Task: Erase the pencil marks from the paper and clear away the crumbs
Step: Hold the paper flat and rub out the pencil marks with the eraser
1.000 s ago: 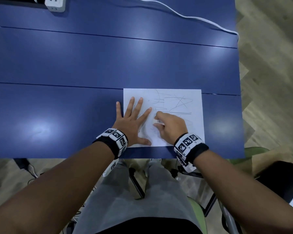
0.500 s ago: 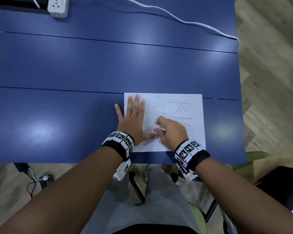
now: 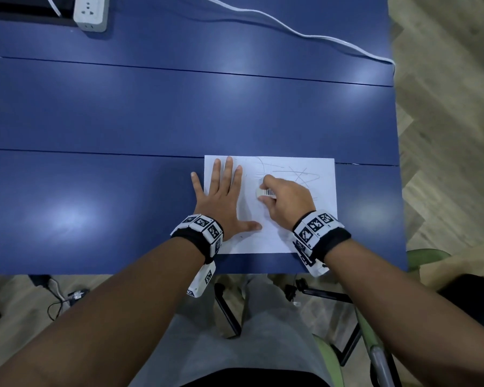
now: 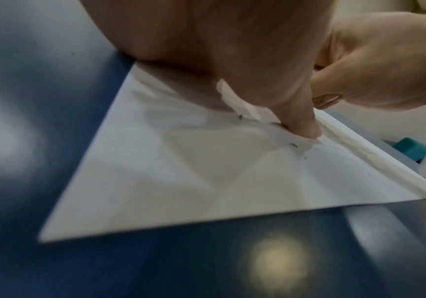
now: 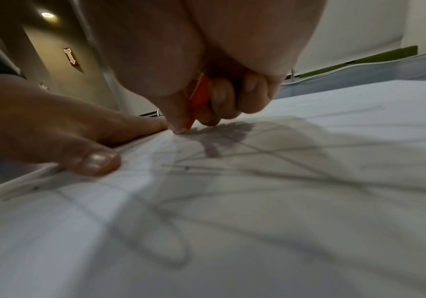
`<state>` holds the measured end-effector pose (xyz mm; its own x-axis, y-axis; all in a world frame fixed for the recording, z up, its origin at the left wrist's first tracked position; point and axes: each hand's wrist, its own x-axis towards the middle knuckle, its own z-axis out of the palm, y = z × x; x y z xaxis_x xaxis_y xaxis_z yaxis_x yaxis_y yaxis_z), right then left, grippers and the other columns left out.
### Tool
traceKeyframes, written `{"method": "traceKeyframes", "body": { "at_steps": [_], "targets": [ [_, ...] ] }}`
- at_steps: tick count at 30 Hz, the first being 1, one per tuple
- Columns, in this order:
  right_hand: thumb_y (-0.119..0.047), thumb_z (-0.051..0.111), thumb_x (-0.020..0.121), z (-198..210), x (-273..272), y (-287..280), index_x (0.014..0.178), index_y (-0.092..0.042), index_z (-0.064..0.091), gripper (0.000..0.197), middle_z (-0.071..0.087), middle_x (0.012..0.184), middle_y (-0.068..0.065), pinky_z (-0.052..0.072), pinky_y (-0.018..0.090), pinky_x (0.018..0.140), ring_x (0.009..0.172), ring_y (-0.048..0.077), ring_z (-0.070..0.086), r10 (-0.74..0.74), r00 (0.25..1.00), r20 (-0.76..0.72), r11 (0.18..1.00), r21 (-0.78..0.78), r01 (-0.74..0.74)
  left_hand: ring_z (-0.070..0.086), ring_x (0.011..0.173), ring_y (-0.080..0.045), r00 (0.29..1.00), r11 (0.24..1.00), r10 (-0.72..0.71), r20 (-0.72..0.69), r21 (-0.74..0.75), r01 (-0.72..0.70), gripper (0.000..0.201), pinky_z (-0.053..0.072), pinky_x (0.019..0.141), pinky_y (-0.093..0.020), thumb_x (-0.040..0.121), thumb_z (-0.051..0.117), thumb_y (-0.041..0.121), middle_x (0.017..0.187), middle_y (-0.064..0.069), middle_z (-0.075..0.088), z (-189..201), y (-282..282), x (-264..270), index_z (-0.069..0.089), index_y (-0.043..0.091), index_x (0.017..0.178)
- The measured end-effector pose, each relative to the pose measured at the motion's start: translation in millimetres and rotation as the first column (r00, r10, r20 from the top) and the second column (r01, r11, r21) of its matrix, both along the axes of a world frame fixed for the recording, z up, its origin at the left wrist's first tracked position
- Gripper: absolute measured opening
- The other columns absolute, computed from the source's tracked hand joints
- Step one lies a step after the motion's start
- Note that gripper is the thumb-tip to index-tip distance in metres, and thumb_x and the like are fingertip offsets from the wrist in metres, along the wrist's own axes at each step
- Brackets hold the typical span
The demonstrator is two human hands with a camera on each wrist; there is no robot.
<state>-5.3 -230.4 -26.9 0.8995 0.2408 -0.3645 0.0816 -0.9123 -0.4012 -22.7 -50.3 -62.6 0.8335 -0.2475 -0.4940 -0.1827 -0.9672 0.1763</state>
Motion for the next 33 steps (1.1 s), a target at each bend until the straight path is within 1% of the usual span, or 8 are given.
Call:
{"method": "traceKeyframes", "body": {
  "at_steps": [6, 11, 17, 21, 25, 27, 30, 33],
  "targets": [
    [-0.031, 0.057, 0.093, -4, -16, 0, 0.107, -0.023, 0.055, 0.016, 0.07, 0.105, -0.006, 0.05, 0.035, 0.074, 0.092, 0.023, 0.064, 0.12, 0.993, -0.013, 0.993, 0.0, -0.12, -0.038, 0.146, -0.03, 1.0, 1.0, 0.003, -0.005, -0.001, -0.003, 0.139, -0.013, 0.111, -0.076, 0.064, 0.032, 0.101, 0.156, -0.007, -0.045, -1, -1, 0, -0.032, 0.015, 0.152],
    [-0.03, 0.059, 0.092, -6, -3, 1, 0.103, -0.025, 0.055, 0.013, 0.069, 0.099, -0.008, 0.051, 0.036, 0.073, 0.088, 0.023, 0.063, 0.057, 0.998, 0.032, 0.998, 0.01, -0.058, -0.039, 0.146, -0.031, 1.0, 1.0, -0.003, -0.019, 0.009, 0.004, 0.139, -0.012, 0.111, -0.076, 0.066, 0.036, 0.1, 0.156, -0.007, -0.046, -1, -1, 0, -0.032, 0.014, 0.152],
    [-0.032, 0.058, 0.093, -5, -15, -1, 0.108, -0.023, 0.057, 0.017, 0.07, 0.105, -0.007, 0.05, 0.034, 0.073, 0.091, 0.024, 0.064, 0.145, 0.989, -0.008, 0.989, 0.009, -0.145, -0.04, 0.145, -0.03, 1.0, 1.0, 0.0, -0.026, 0.013, 0.0, 0.139, -0.013, 0.111, -0.076, 0.065, 0.034, 0.1, 0.154, -0.007, -0.048, 1, -1, 1, -0.033, 0.014, 0.151],
    [-0.031, 0.058, 0.092, -8, -9, 1, 0.105, -0.024, 0.056, 0.014, 0.07, 0.102, -0.009, 0.05, 0.035, 0.074, 0.091, 0.022, 0.064, 0.062, 0.998, 0.02, 0.998, 0.013, -0.062, -0.039, 0.145, -0.031, 1.0, 1.0, -0.004, -0.021, 0.015, 0.004, 0.139, -0.011, 0.111, -0.076, 0.065, 0.032, 0.101, 0.155, -0.008, -0.047, 0, -2, 1, -0.031, 0.013, 0.152],
    [-0.032, 0.057, 0.093, -8, -21, 3, 0.104, -0.023, 0.056, 0.014, 0.07, 0.103, -0.008, 0.051, 0.036, 0.075, 0.092, 0.023, 0.064, 0.104, 0.994, -0.017, 0.994, 0.031, -0.103, -0.036, 0.147, -0.032, 1.0, 1.0, 0.0, -0.015, 0.012, 0.0, 0.14, -0.01, 0.111, -0.077, 0.059, 0.02, 0.103, 0.157, -0.008, -0.044, 1, -2, 1, -0.03, 0.013, 0.153],
    [-0.033, 0.057, 0.093, -7, -14, 3, 0.105, -0.025, 0.055, 0.015, 0.069, 0.104, -0.009, 0.051, 0.035, 0.074, 0.091, 0.022, 0.064, 0.119, 0.993, -0.008, 0.993, 0.004, -0.118, -0.036, 0.147, -0.032, 1.0, 1.0, -0.004, -0.013, 0.013, 0.004, 0.139, -0.01, 0.111, -0.077, 0.061, 0.024, 0.102, 0.157, -0.009, -0.044, 0, -1, 1, -0.029, 0.012, 0.153],
    [-0.033, 0.059, 0.092, -7, -5, 5, 0.103, -0.025, 0.055, 0.014, 0.07, 0.1, -0.009, 0.052, 0.037, 0.074, 0.089, 0.021, 0.064, 0.061, 0.998, 0.024, 0.998, 0.01, -0.061, -0.037, 0.146, -0.032, 1.0, 1.0, -0.009, -0.011, 0.014, 0.009, 0.14, -0.009, 0.111, -0.077, 0.064, 0.032, 0.101, 0.157, -0.009, -0.044, 0, -2, 1, -0.027, 0.012, 0.154],
    [-0.033, 0.057, 0.093, -8, -14, 9, 0.104, -0.025, 0.054, 0.014, 0.07, 0.099, -0.008, 0.051, 0.036, 0.074, 0.089, 0.021, 0.063, 0.053, 0.999, 0.009, 0.999, -0.007, -0.053, -0.037, 0.147, -0.032, 1.0, 1.0, -0.004, -0.021, 0.01, 0.004, 0.14, -0.009, 0.111, -0.077, 0.061, 0.026, 0.103, 0.157, -0.009, -0.043, 0, -2, 0, -0.027, 0.012, 0.154]
  ]
}}
